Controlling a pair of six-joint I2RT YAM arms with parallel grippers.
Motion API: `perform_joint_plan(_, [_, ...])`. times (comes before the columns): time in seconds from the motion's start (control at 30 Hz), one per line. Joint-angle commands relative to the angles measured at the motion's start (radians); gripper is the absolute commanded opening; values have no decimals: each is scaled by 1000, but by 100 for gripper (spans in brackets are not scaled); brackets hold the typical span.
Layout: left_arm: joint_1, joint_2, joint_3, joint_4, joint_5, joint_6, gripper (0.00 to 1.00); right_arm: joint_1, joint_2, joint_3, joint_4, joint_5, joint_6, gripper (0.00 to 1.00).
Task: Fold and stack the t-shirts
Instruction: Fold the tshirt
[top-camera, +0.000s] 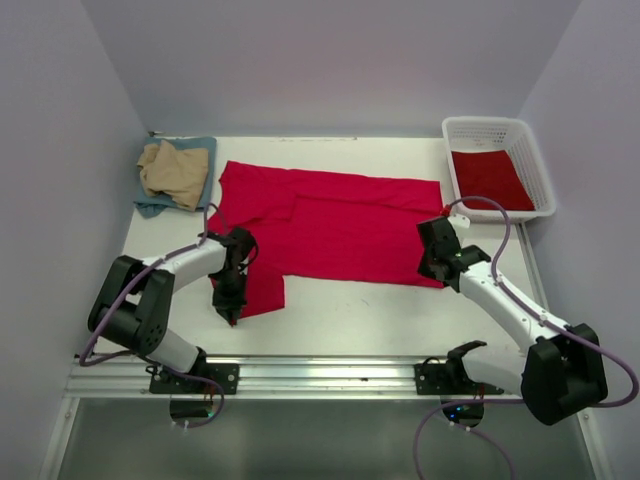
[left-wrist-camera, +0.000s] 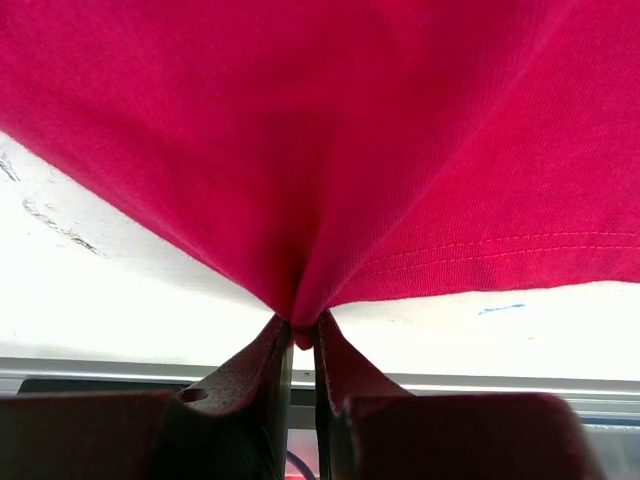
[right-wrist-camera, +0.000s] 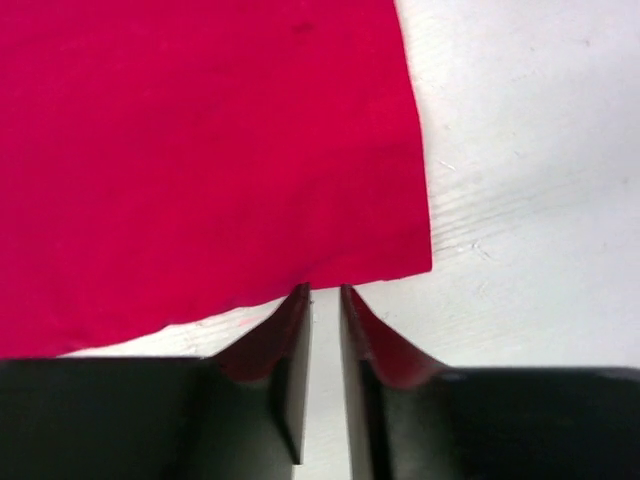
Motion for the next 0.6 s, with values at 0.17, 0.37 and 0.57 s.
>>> perform_joint_plan(0.17, [-16, -122, -27, 97, 31, 9, 15, -24, 82, -65, -33, 132, 164, 37])
perform_joint_plan(0.37, [-44, -165, -28, 97, 37, 13, 15, -35, 189, -48, -3, 136, 176, 38])
perform_joint_plan(0.57, [-60, -165, -28, 112, 39, 21, 15, -50, 227, -16, 11, 141, 172, 39])
